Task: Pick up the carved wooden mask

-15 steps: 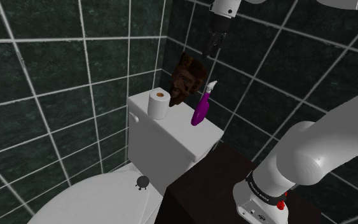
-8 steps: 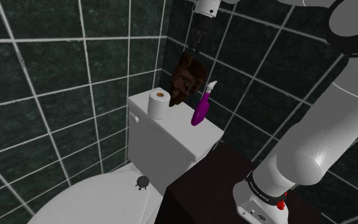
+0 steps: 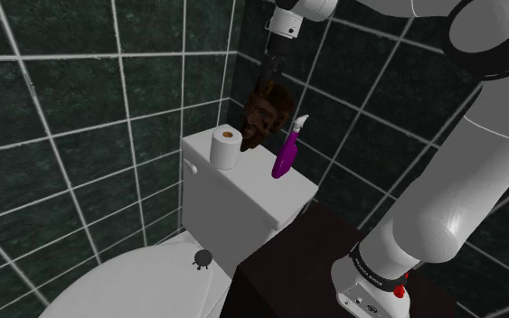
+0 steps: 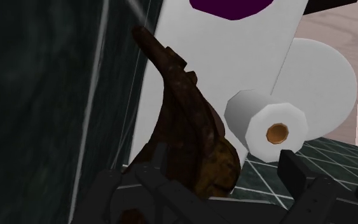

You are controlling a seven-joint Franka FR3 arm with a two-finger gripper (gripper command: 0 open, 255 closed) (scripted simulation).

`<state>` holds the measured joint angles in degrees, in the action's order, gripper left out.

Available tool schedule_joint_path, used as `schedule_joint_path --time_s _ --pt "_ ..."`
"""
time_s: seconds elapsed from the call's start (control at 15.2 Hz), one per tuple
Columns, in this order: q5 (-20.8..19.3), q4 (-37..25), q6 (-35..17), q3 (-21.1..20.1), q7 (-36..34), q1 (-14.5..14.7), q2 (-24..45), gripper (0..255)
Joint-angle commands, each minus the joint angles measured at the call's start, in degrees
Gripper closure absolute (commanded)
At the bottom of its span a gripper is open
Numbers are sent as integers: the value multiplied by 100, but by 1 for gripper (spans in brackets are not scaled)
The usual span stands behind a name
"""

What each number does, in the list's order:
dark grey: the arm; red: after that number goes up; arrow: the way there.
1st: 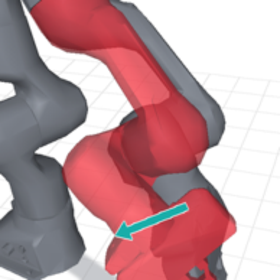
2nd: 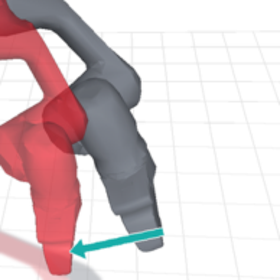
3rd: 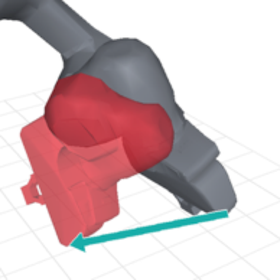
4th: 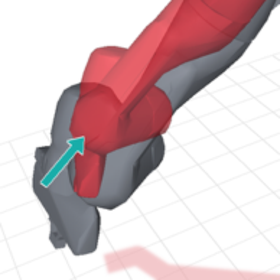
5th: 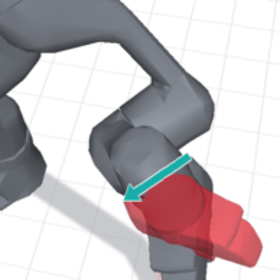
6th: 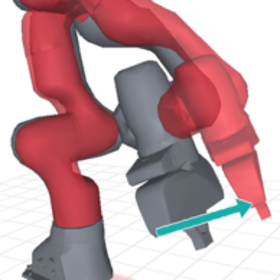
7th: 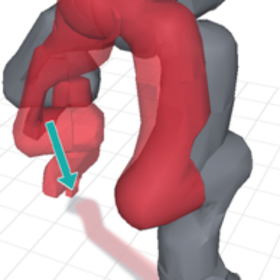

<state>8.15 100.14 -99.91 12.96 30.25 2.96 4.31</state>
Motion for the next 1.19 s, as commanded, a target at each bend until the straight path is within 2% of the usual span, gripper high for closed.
schedule_joint_path --time_s 0.0,0.07,0.13,0.73,1.12 --pt "-5 96 -50 33 4 -34 26 0" --pt "-5 96 -50 32 3 -36 26 0" --pt "-7 80 -27 33 4 -38 19 255" --pt "-5 96 -50 28 3 -40 26 255" --pt "-19 -350 405 22 -49 -59 14 255"
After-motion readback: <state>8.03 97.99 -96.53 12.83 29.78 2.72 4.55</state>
